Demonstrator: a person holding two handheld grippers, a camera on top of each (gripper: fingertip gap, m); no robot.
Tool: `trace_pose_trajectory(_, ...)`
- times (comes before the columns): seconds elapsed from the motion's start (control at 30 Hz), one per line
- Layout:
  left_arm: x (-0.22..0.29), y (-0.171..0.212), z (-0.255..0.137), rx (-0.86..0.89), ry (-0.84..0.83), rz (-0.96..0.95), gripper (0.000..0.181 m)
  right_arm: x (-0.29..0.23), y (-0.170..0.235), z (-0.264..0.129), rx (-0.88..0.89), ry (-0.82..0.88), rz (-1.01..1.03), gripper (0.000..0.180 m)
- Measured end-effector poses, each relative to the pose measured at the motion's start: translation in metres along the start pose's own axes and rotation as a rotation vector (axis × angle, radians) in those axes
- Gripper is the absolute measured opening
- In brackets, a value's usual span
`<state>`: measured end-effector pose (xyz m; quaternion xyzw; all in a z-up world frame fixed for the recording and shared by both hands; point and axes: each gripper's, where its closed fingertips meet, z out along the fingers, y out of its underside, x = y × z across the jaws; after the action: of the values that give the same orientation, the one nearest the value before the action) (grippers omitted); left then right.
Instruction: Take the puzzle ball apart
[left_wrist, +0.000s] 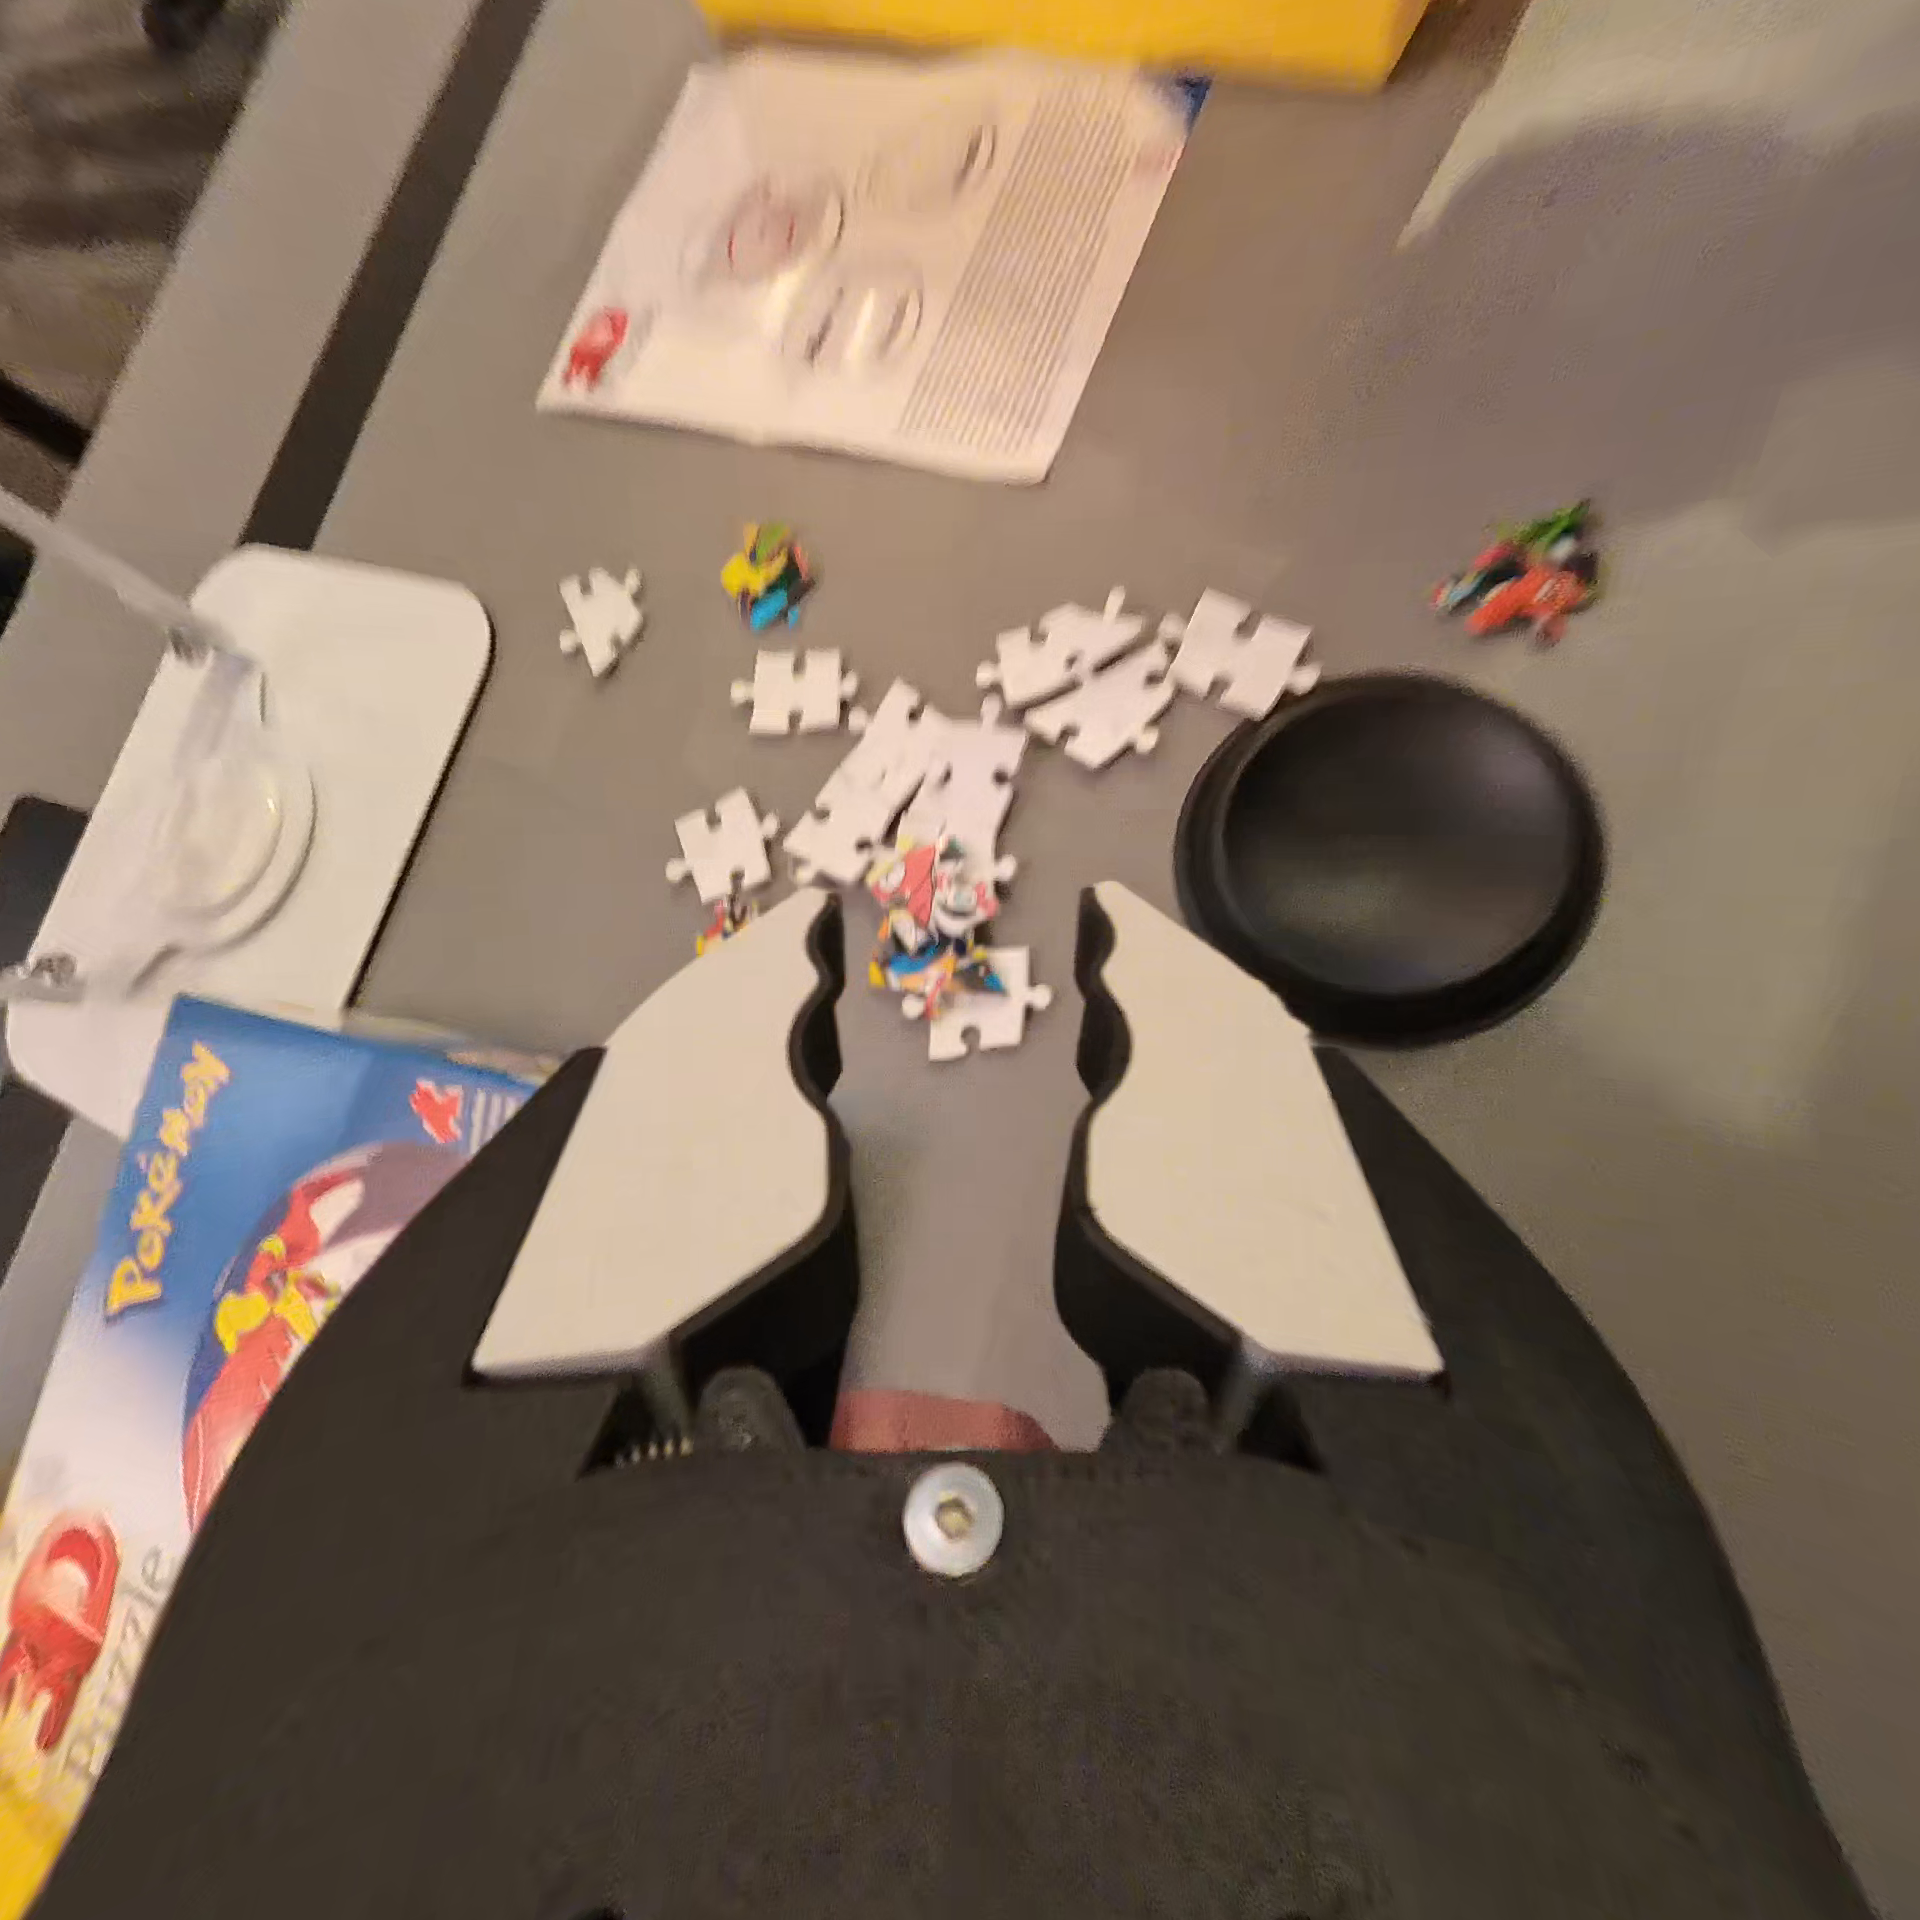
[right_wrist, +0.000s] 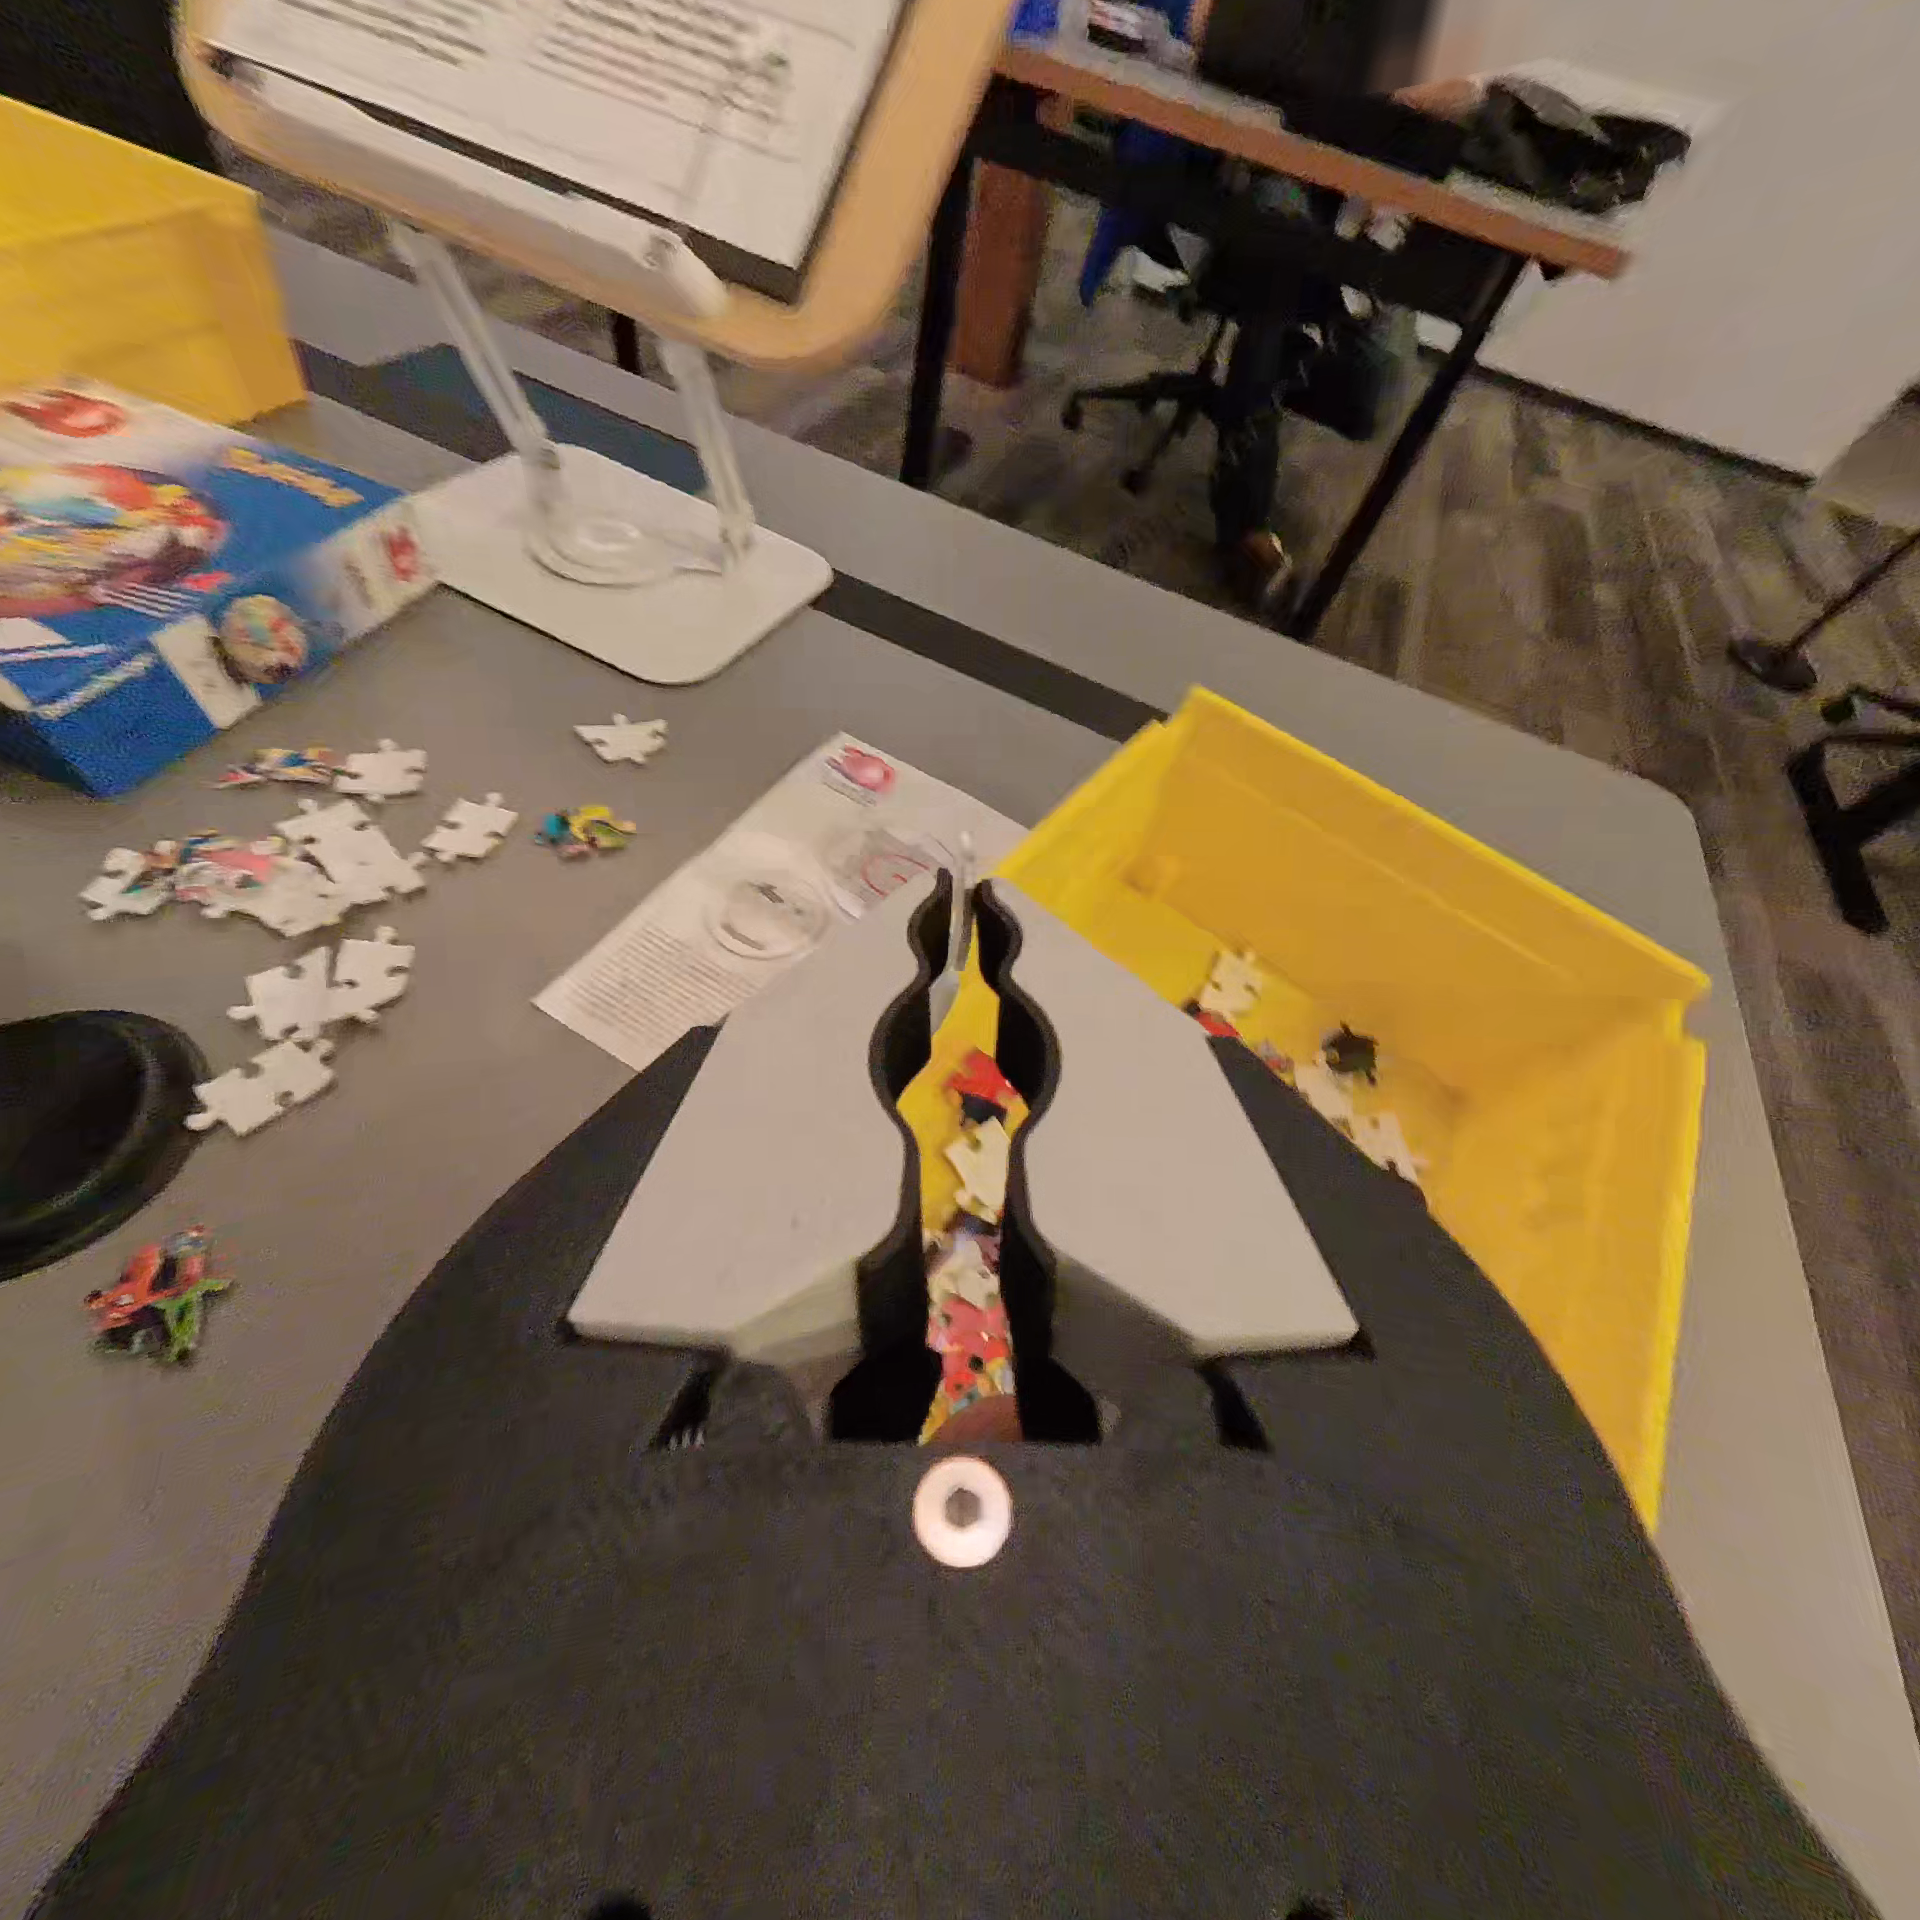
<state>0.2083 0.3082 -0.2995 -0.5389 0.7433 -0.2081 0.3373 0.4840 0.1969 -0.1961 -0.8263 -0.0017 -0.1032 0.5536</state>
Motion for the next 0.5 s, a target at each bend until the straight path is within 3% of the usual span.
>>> trace_pose_trajectory(0.03, 0.0, 0.01, 0.006, -0.047, -0.012, -0.005, 0.049, 0.014, 0.013, 0.001, -0.038, 0.036, 0.024, 0.015)
trace_pose_trajectory(0.13, 0.0, 0.036, 0.027, -0.195, -0.062, 0.026, 0.066, 0.041, 0.052, 0.003, -0.188, 0.134, 0.013, 0.043)
trace_pose_trajectory(0.33, -0.004, 0.037, 0.054, -0.201, -0.075, -0.011, 0.043, 0.037, 0.058, -0.001, -0.197, 0.098, 0.047, 0.038)
trace_pose_trajectory(0.4, -0.008, 0.037, 0.059, -0.209, -0.099, 0.009, 0.022, 0.025, 0.044, -0.003, -0.147, 0.06, 0.044, 0.038)
trace_pose_trajectory(0.5, -0.011, 0.034, 0.062, -0.187, -0.119, 0.025, 0.017, 0.004, 0.022, -0.007, -0.093, 0.043, -0.016, 0.033)
